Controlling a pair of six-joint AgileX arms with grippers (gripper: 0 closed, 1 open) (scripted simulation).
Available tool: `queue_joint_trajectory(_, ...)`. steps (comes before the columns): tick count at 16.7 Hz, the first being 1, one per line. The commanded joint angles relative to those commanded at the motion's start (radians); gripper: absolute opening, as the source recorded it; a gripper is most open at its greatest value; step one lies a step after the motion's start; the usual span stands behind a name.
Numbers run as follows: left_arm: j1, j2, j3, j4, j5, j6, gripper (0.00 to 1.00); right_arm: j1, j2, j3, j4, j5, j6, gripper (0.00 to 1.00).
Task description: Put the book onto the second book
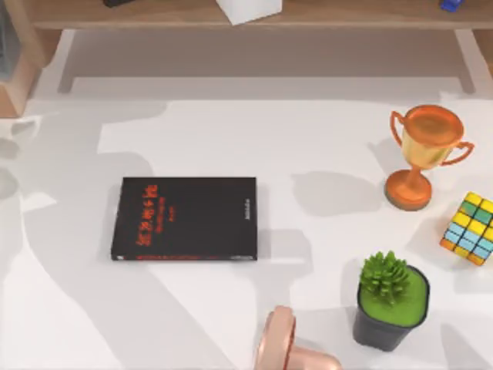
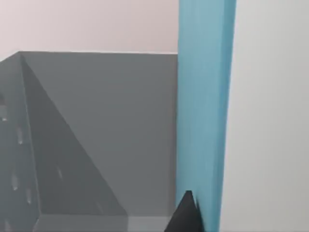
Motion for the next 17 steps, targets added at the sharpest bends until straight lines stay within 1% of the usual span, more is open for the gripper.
queue_joint_trajectory(2, 0.000, 0.000, 0.000, 0.000, 0.000, 0.000, 0.02, 0.000, 0.000, 0.000, 0.000, 0.000, 0.000, 1.00)
queue_joint_trajectory(3, 0.000, 0.000, 0.000, 0.000, 0.000, 0.000, 0.00, 0.000, 0.000, 0.000, 0.000, 0.000, 0.000, 1.00)
queue_joint_trajectory(17, 0.010, -0.039, -0.024, -0.014, 0.006, 0.002, 0.00, 0.000, 0.000, 0.000, 0.000, 0.000, 0.000, 1.00)
